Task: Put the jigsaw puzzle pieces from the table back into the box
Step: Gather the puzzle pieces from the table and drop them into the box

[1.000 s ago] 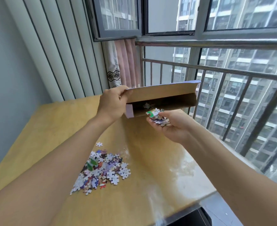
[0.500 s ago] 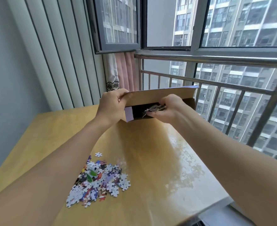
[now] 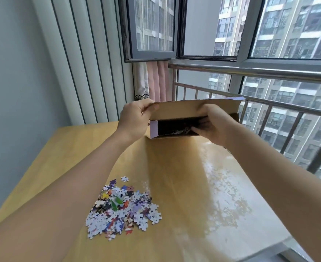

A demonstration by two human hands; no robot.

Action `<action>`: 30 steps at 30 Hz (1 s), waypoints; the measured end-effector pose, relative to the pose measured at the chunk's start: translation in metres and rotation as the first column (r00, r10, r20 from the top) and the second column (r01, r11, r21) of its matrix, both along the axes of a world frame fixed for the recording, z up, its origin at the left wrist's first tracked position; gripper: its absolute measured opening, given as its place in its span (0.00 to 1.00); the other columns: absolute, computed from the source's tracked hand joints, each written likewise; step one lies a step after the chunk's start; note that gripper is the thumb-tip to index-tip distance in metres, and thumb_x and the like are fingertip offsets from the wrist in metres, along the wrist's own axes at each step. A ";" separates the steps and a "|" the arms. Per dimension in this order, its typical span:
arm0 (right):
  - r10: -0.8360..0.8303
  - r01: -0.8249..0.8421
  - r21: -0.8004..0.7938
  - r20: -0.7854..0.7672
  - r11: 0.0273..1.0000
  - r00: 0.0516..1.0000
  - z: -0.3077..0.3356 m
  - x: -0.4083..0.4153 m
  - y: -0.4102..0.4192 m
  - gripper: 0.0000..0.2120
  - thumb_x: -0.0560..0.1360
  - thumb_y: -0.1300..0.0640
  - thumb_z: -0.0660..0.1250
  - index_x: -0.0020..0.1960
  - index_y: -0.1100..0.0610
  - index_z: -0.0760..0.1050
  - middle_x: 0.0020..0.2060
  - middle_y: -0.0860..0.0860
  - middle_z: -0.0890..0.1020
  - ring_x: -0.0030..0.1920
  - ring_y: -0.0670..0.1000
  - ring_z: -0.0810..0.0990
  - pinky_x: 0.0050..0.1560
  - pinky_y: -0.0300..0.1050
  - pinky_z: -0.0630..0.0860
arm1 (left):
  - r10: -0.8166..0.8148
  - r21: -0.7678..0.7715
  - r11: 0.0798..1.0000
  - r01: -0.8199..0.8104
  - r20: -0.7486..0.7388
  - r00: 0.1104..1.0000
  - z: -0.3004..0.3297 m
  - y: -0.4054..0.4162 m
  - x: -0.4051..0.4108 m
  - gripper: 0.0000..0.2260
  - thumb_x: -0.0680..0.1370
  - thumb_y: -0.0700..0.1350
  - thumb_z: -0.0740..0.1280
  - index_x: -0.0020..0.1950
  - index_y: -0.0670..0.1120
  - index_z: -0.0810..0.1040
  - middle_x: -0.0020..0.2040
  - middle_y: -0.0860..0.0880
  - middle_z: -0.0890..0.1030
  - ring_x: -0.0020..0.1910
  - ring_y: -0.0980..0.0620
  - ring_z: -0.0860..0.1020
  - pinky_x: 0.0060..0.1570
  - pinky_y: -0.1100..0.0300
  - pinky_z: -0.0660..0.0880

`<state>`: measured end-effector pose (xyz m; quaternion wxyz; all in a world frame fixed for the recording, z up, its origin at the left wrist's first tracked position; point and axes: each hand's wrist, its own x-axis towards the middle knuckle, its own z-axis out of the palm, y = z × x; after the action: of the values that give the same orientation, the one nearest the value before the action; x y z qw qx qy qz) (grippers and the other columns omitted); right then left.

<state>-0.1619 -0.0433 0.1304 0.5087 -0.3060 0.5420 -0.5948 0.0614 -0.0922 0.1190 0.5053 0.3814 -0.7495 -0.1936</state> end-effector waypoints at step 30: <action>-0.235 -0.340 -0.113 -0.909 0.933 -0.343 -0.045 -0.003 0.004 0.07 0.77 0.57 0.66 0.42 0.52 0.81 0.39 0.49 0.83 0.39 0.55 0.80 0.35 0.47 0.76 | 0.051 0.132 0.990 -0.055 0.035 0.998 -0.041 0.003 0.008 0.06 0.81 0.41 0.66 0.52 0.52 0.78 0.55 0.49 0.78 0.52 0.51 0.77 0.48 0.66 0.72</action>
<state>-0.1645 -0.0395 0.0857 -0.1911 -0.7691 0.5924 -0.1450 0.0690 -0.0888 0.0777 0.4720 0.4368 -0.7324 -0.2236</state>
